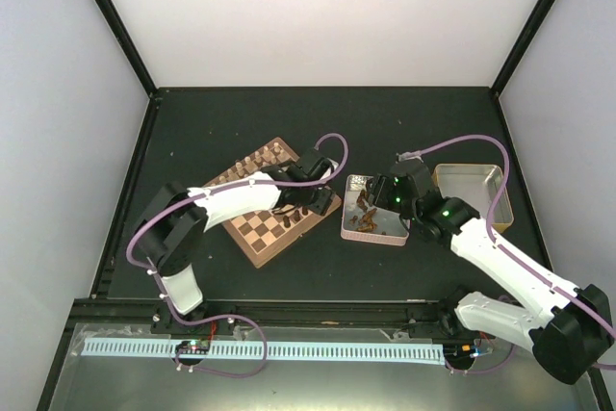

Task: Set up the chess pieces on the board
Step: Place the chess piece on the chessboard.

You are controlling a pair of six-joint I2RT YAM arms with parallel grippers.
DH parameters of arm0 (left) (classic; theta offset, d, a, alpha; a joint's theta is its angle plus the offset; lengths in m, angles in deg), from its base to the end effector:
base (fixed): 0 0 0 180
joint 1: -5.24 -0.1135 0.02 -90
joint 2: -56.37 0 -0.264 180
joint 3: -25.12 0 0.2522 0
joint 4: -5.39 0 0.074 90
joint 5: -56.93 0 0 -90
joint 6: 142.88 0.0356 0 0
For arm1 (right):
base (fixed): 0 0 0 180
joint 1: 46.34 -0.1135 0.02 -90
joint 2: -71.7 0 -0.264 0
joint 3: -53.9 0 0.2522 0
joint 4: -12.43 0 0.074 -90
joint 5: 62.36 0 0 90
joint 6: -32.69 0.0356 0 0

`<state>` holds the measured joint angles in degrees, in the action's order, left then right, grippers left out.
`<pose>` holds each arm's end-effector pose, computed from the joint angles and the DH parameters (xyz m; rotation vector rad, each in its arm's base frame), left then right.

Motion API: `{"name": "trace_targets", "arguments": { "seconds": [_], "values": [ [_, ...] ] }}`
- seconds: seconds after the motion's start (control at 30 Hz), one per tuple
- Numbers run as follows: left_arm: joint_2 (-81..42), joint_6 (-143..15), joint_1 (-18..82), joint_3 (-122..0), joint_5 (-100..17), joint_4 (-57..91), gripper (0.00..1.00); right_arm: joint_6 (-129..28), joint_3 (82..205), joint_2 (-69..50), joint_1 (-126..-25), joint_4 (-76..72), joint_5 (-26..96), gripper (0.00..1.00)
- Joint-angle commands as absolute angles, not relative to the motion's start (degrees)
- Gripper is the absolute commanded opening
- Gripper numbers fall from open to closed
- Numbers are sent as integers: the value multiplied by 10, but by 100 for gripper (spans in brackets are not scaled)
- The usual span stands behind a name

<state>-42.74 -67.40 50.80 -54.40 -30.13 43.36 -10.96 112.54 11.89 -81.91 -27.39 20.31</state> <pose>0.2521 -0.2544 0.1972 0.6791 2.5181 -0.3219 0.1831 0.1254 0.2648 0.2892 2.3345 0.5889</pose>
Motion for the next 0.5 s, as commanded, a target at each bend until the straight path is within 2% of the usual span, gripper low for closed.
{"name": "trace_targets", "arguments": {
  "seconds": [0.0, 0.47],
  "values": [
    [-457, -651, 508, -593, -308, 455, 63, -113, 1117, 123, -814, -268, 196, 64],
    [-517, -650, 509, -633, -268, 475, 52, -113, 1111, 118, -811, -260, 194, 64]
  ]
}}
